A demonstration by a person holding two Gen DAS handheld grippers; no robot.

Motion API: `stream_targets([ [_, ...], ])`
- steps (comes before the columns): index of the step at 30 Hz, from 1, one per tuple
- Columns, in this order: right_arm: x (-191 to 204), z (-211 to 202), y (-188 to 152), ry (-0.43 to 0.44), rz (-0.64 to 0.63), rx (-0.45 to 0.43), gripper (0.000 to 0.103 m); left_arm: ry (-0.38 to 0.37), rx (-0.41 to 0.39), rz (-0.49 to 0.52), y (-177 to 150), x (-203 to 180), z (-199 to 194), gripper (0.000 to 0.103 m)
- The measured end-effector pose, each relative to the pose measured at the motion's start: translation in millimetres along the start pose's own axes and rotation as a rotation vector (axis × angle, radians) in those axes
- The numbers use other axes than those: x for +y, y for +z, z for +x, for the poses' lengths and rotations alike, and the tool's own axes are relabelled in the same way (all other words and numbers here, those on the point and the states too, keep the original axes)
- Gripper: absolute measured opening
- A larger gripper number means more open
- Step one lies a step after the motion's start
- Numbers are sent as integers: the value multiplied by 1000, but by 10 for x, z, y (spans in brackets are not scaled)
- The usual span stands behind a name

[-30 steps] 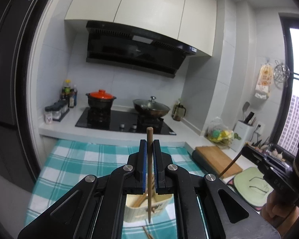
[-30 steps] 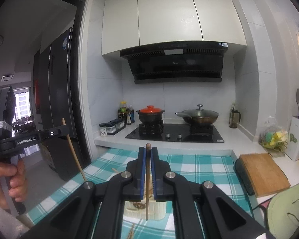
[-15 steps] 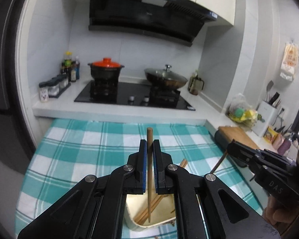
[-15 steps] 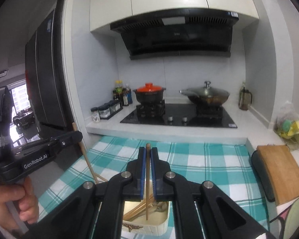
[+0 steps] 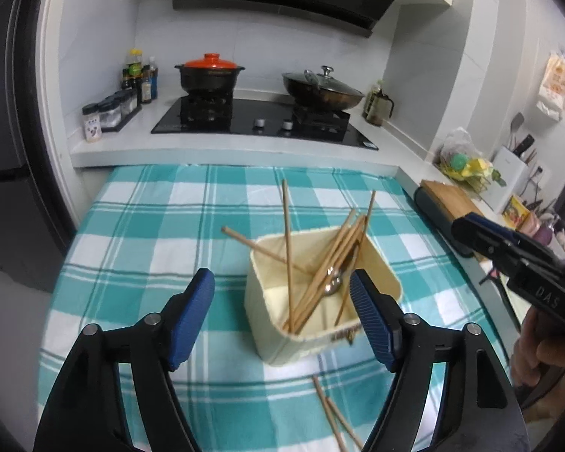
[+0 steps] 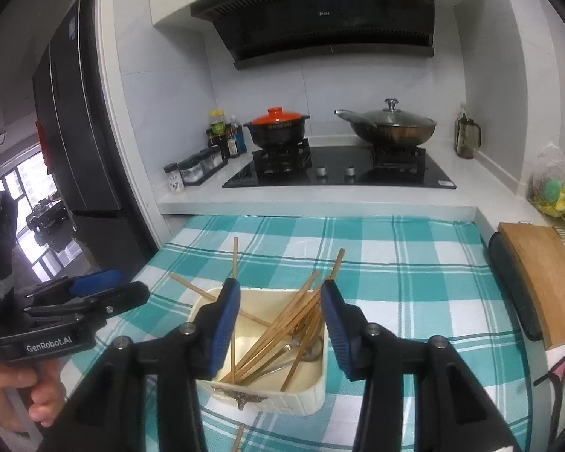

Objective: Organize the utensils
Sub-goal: 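Move the right tool to a loose chopstick while the left grasps another chopstick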

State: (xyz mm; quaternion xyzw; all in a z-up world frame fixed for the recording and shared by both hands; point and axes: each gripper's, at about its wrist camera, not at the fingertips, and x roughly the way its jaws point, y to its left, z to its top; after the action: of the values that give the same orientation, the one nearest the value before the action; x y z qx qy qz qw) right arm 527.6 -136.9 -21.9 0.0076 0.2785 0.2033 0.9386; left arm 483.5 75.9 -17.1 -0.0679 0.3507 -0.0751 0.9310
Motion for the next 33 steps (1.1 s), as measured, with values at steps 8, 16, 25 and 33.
stream_targets([
  [8, -78, -619, -1024, -30, -53, 107, 46, 35, 174, 80, -1392, 44, -456, 86],
  [16, 85, -787, -2449, 15, 36, 320, 31, -14, 275, -42, -2381, -165, -444, 86],
  [25, 551, -274, -2554, 58, -98, 396, 19, 11, 254, -22, -2442, -304, -550, 87],
  [33, 184, -436, -2703, -153, 66, 351, 6, -15, 267, -27, -2472, -355, -379, 87],
])
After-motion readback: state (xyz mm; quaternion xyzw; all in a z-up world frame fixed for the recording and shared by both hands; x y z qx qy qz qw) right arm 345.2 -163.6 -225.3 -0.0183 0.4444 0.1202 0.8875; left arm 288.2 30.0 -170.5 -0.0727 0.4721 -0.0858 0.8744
